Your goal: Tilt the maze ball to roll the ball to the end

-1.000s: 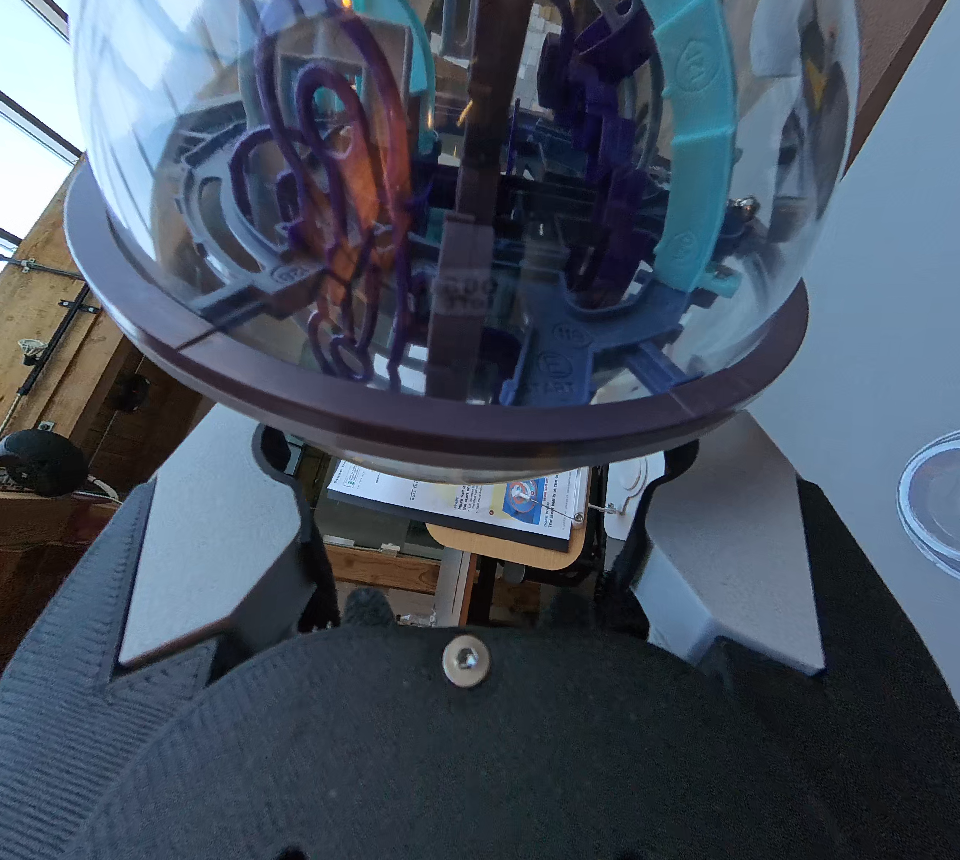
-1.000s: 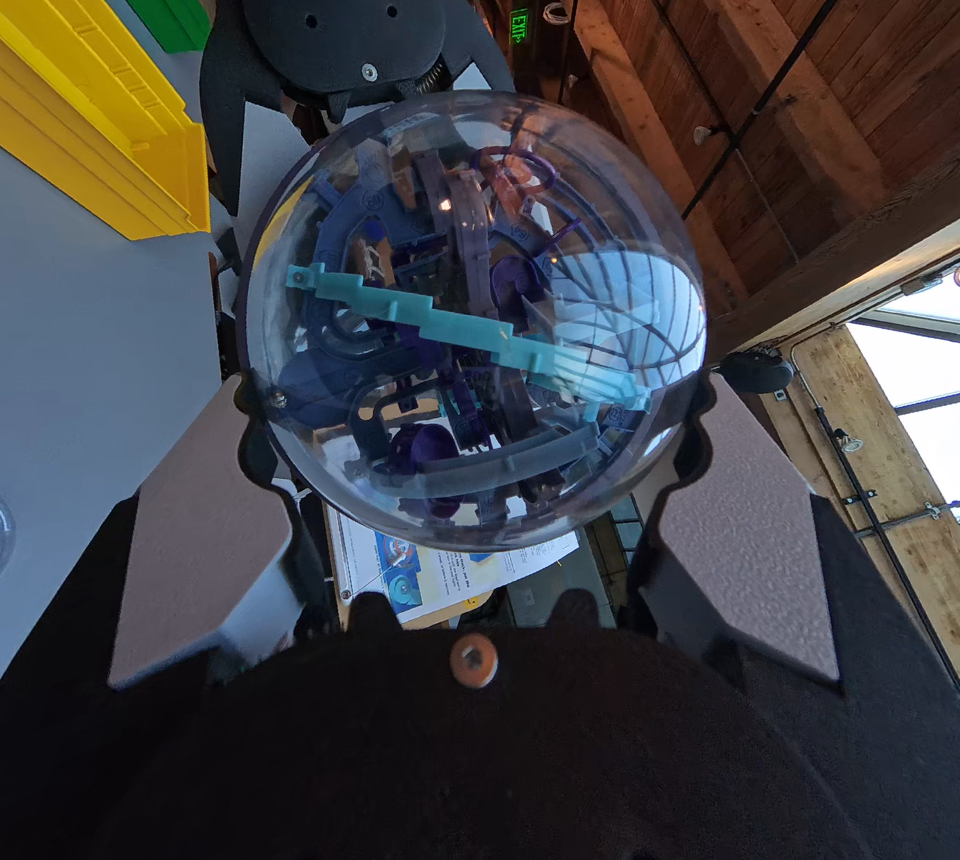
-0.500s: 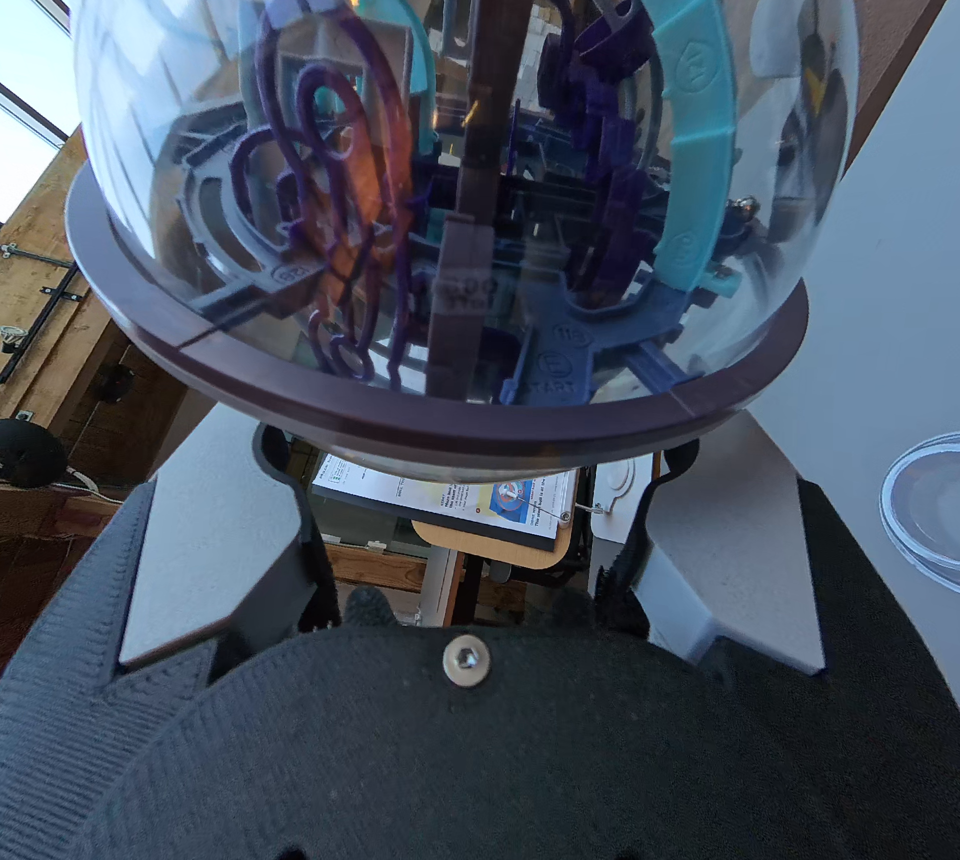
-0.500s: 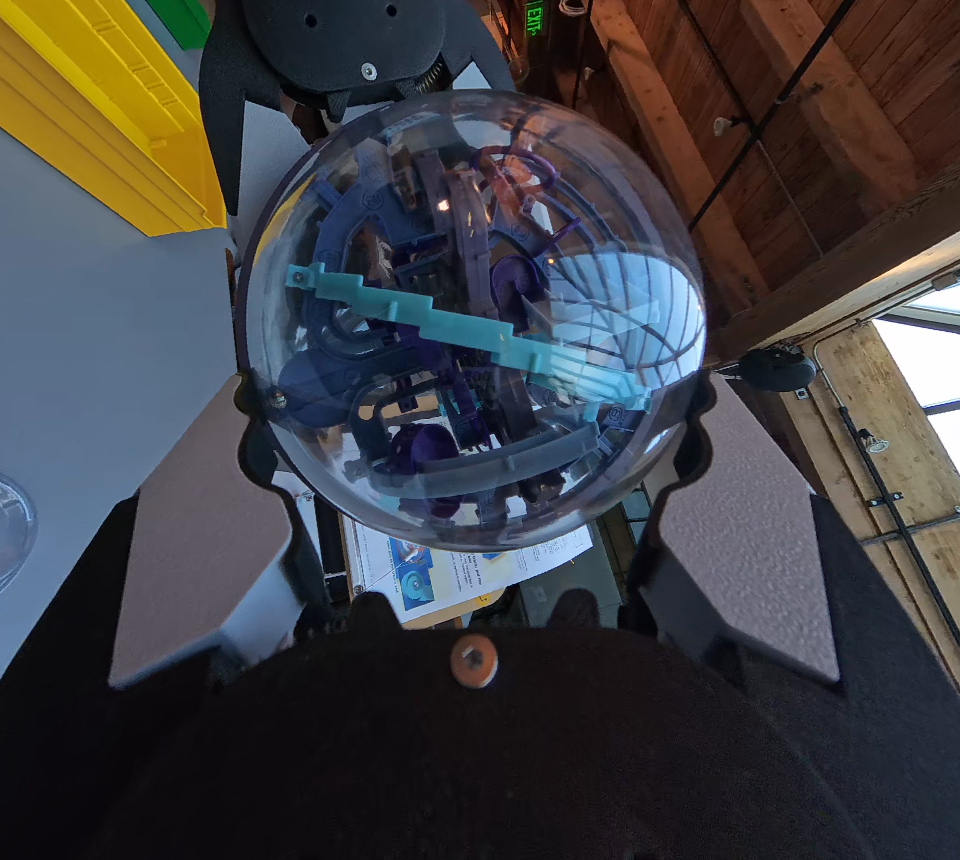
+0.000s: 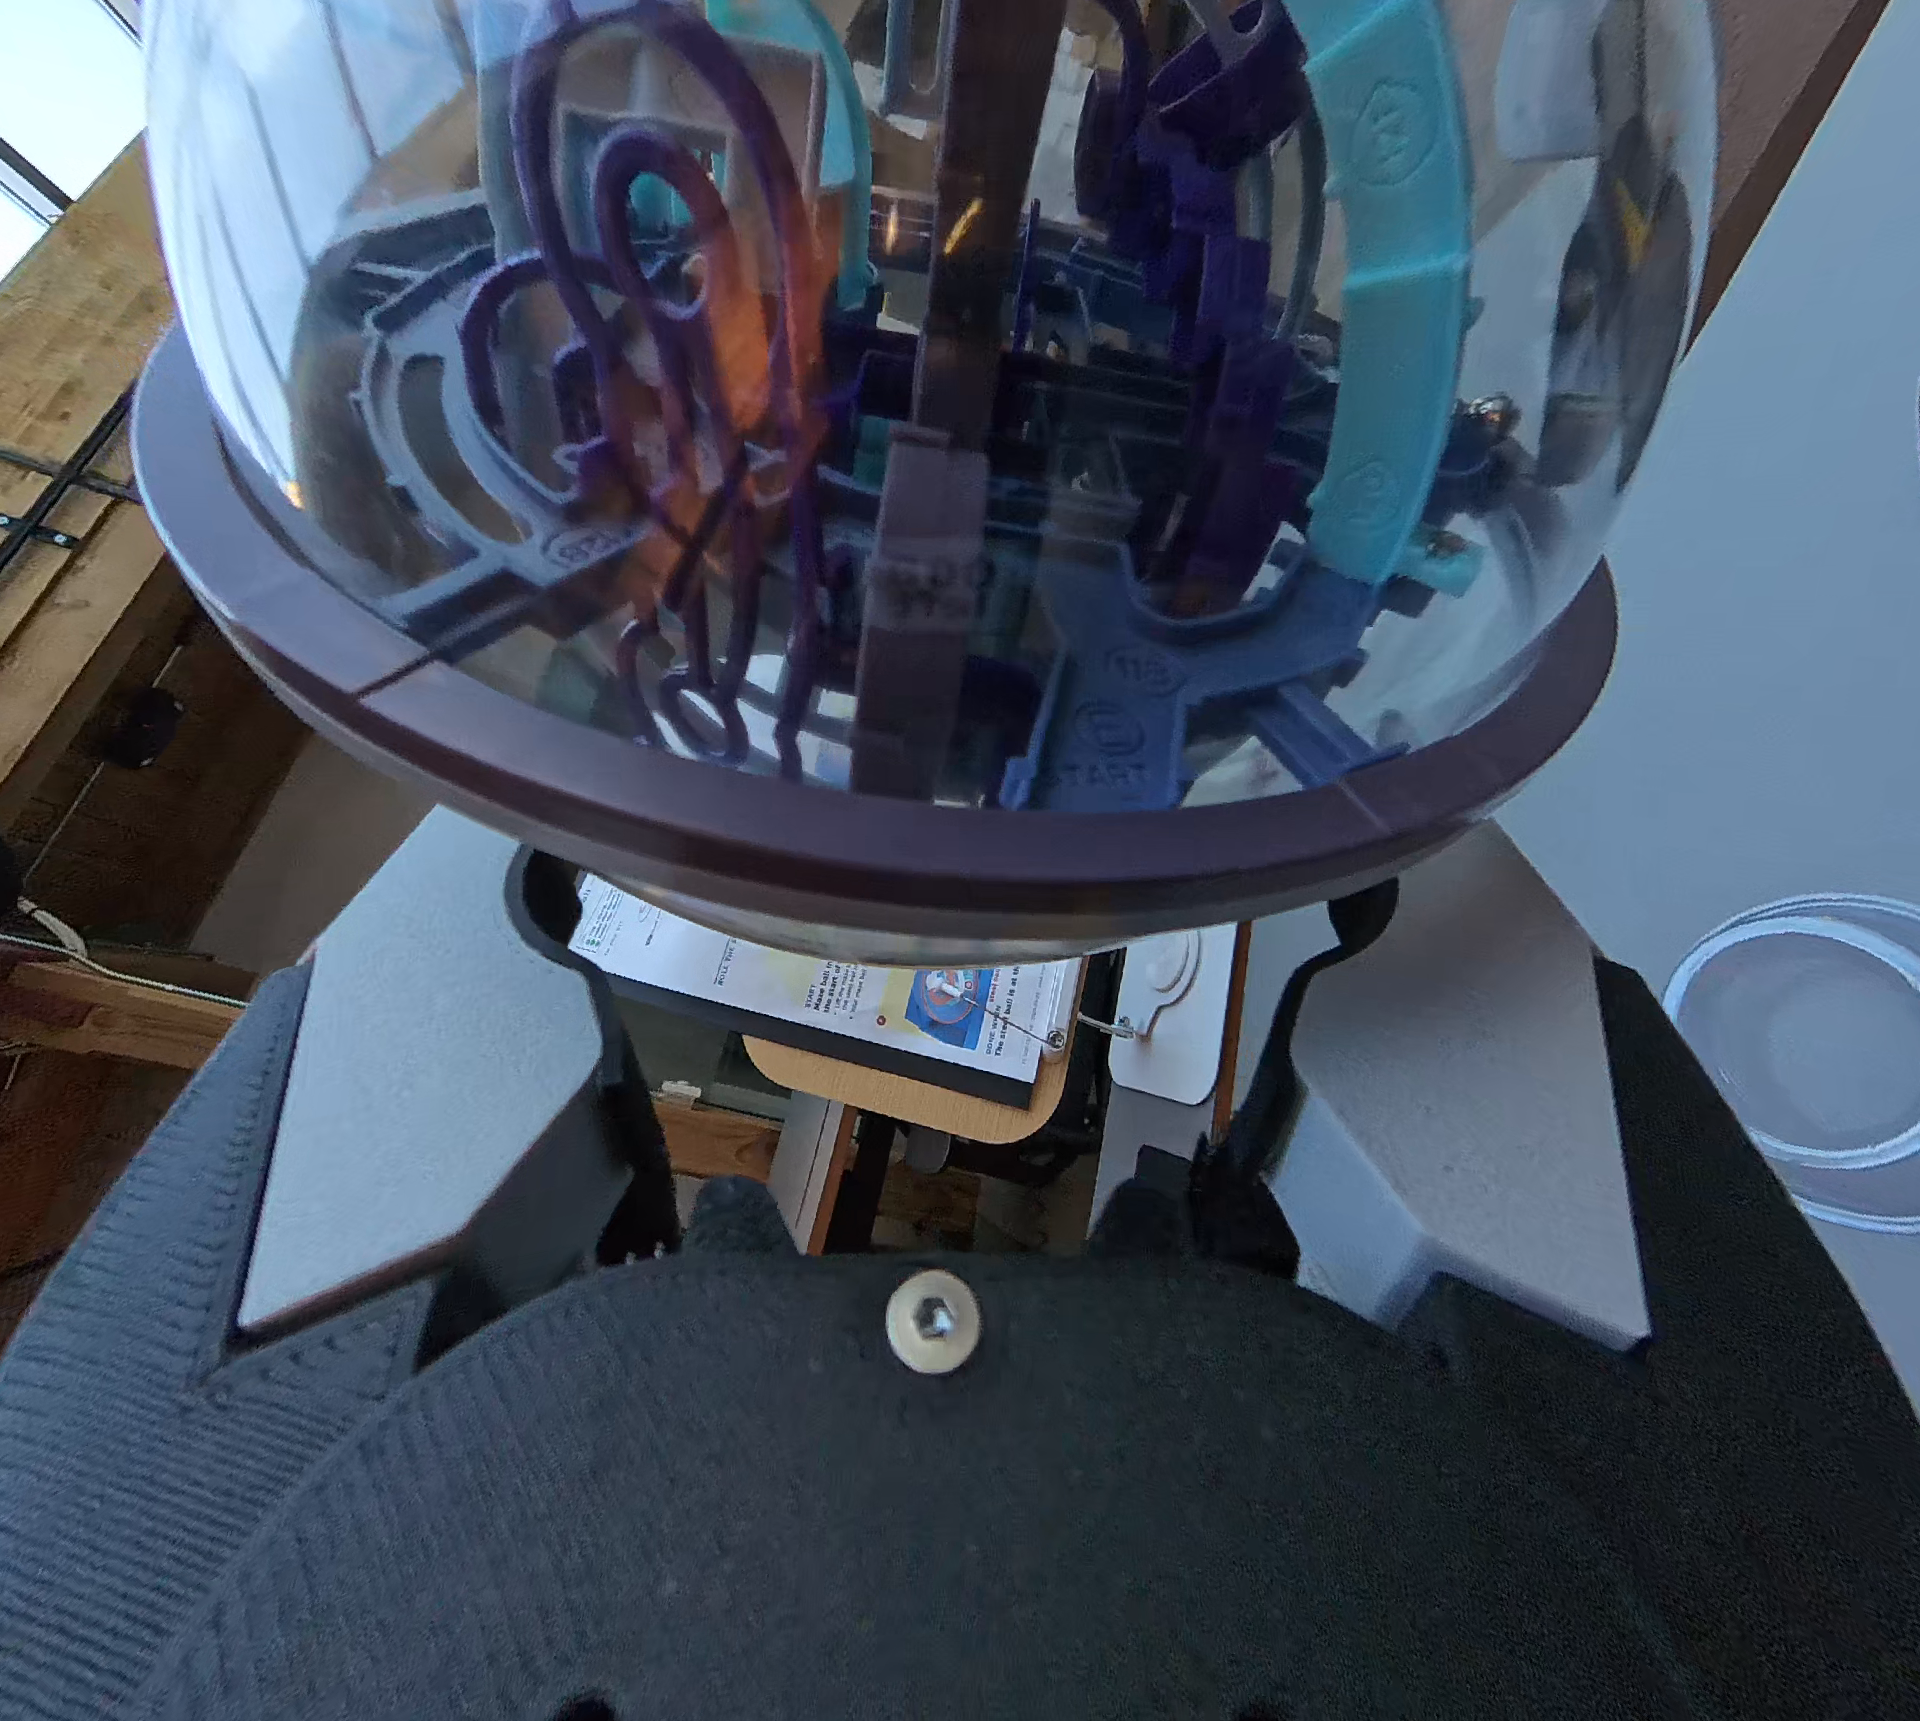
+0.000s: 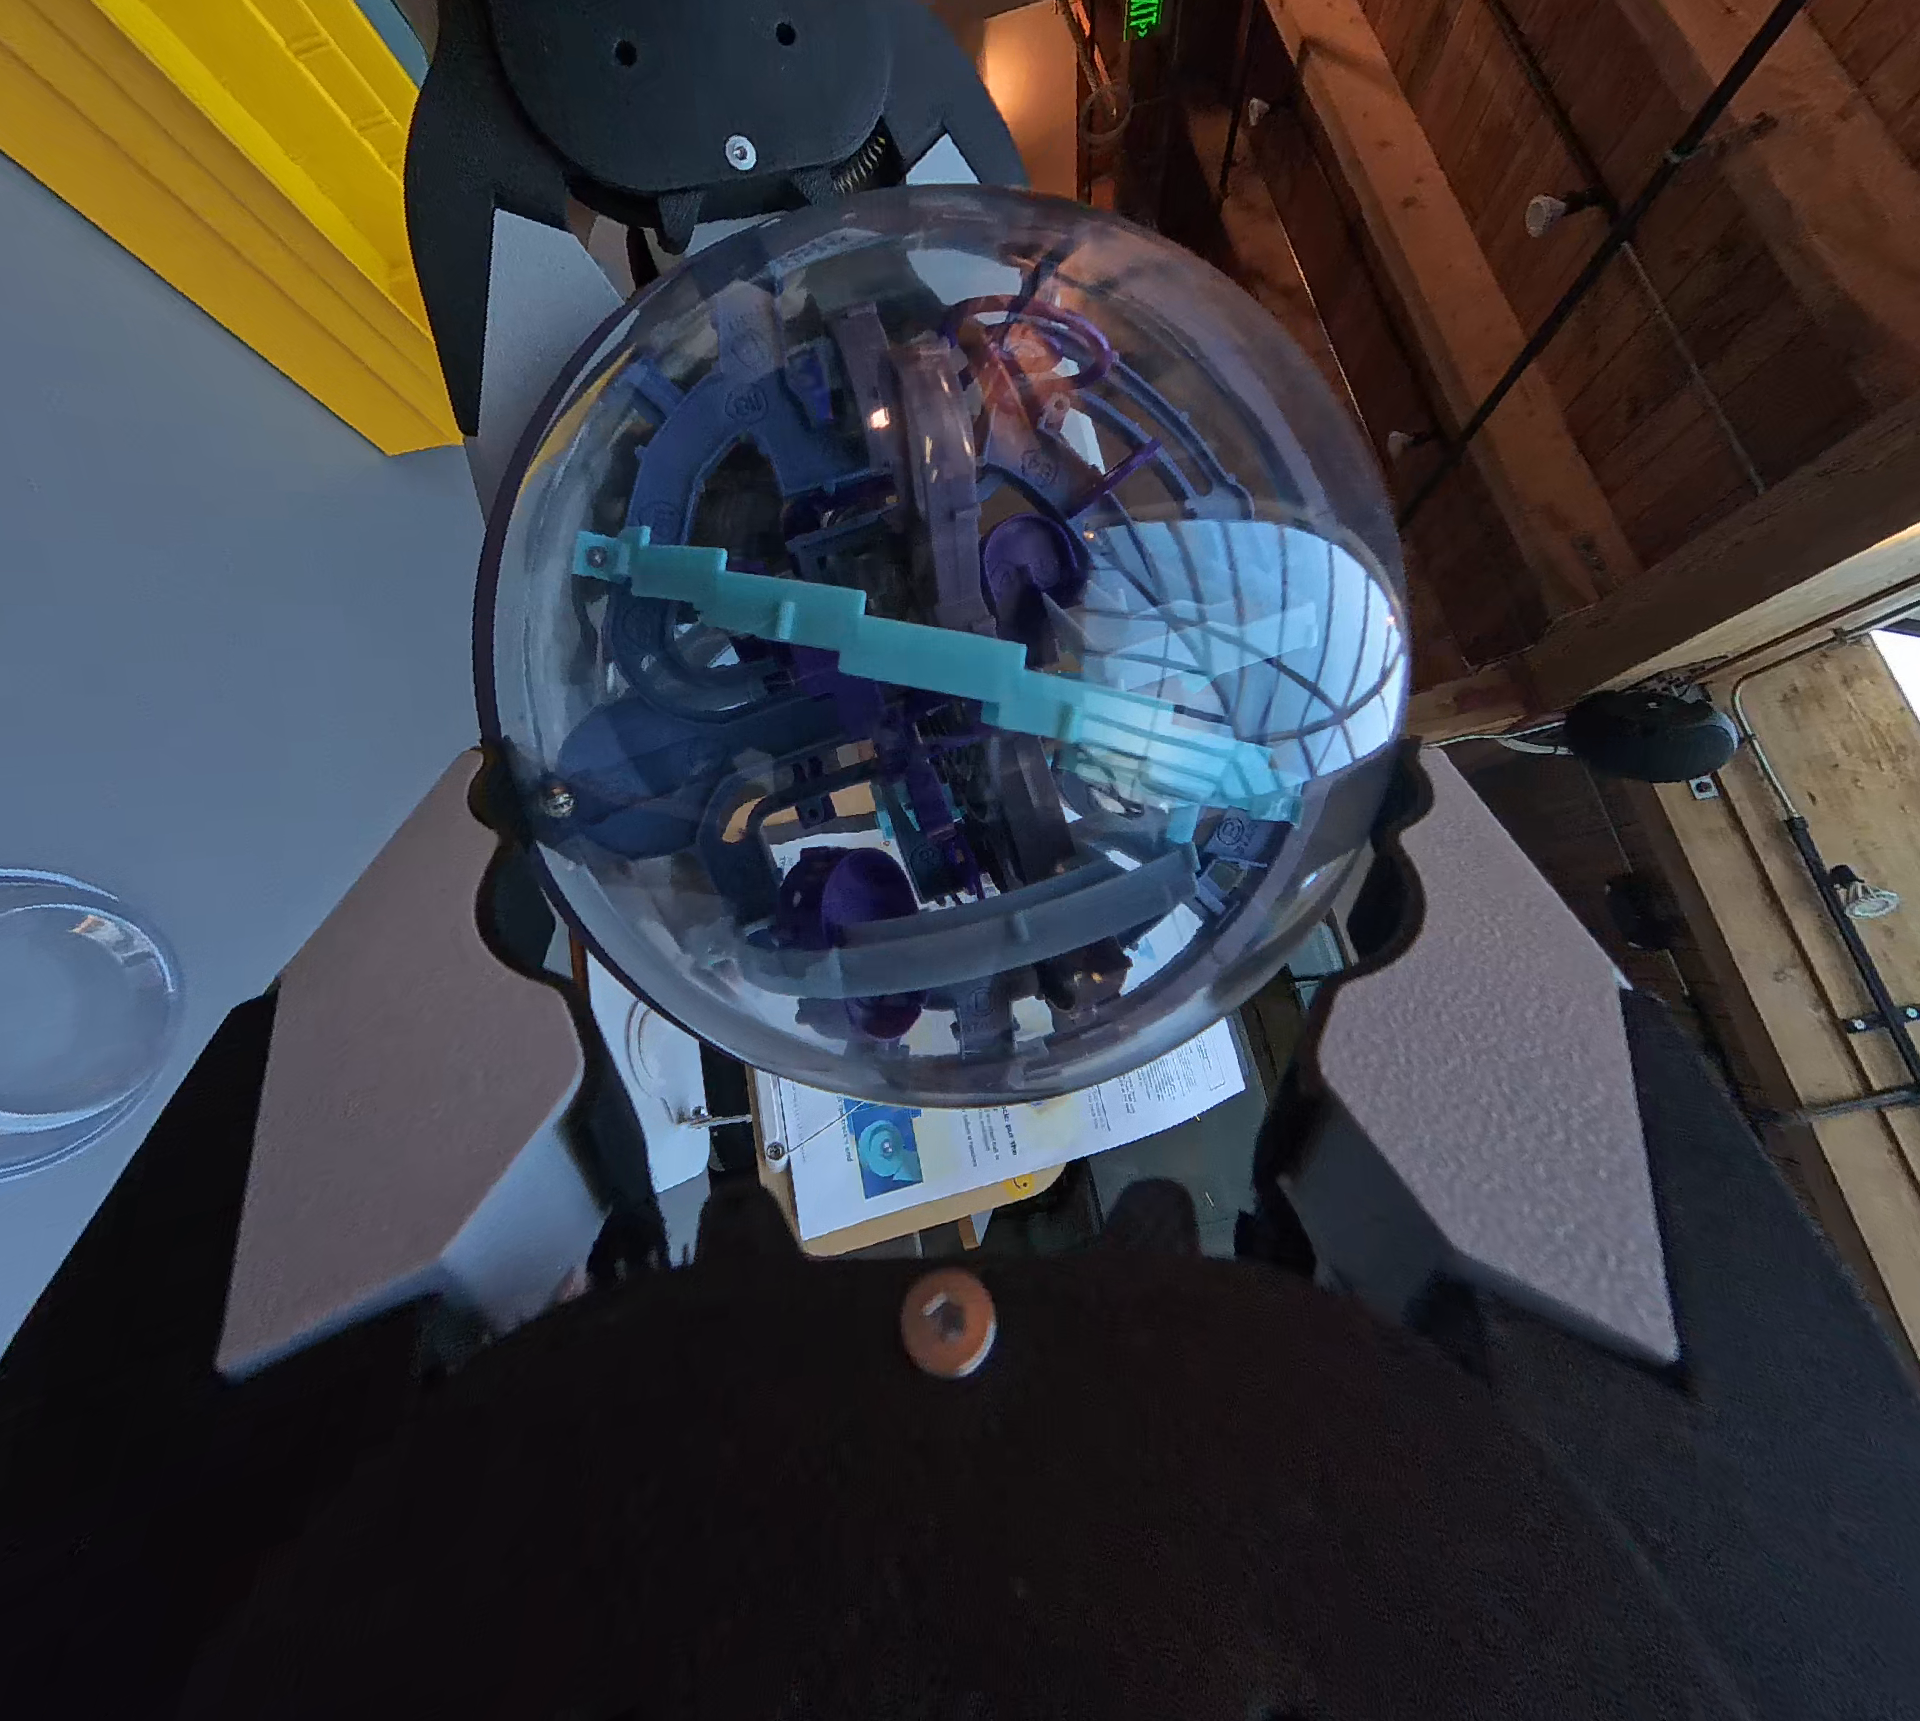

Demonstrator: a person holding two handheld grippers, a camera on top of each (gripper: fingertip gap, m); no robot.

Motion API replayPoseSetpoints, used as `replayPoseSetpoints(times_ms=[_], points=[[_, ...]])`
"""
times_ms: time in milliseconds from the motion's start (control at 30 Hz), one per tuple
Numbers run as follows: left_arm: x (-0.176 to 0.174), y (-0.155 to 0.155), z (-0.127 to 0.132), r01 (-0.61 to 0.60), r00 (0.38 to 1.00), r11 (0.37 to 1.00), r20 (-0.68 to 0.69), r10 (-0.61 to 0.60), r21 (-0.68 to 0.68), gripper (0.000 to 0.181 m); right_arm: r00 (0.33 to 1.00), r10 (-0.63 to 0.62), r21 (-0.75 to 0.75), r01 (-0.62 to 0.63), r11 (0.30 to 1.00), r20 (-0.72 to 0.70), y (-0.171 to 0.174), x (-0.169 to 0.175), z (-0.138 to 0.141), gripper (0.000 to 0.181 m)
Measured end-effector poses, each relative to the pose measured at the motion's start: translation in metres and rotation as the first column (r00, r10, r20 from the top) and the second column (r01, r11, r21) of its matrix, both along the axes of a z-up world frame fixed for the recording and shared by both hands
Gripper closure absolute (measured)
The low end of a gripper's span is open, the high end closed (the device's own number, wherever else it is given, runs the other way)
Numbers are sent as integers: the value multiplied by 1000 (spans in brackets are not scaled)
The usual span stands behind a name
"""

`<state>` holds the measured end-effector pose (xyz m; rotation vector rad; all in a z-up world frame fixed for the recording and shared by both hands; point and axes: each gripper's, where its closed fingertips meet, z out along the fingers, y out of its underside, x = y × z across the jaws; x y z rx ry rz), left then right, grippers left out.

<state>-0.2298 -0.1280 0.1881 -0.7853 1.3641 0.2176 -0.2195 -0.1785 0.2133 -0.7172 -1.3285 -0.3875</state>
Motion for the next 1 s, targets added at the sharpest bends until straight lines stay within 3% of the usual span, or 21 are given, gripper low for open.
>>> replayPoseSetpoints(times_ms=[1000], points=[[-4, 7, -59, 16, 999, 993, 51, -10, -118, 34, 999, -2, -115, 7, 993, 48, 13, -5, -52, 24]])
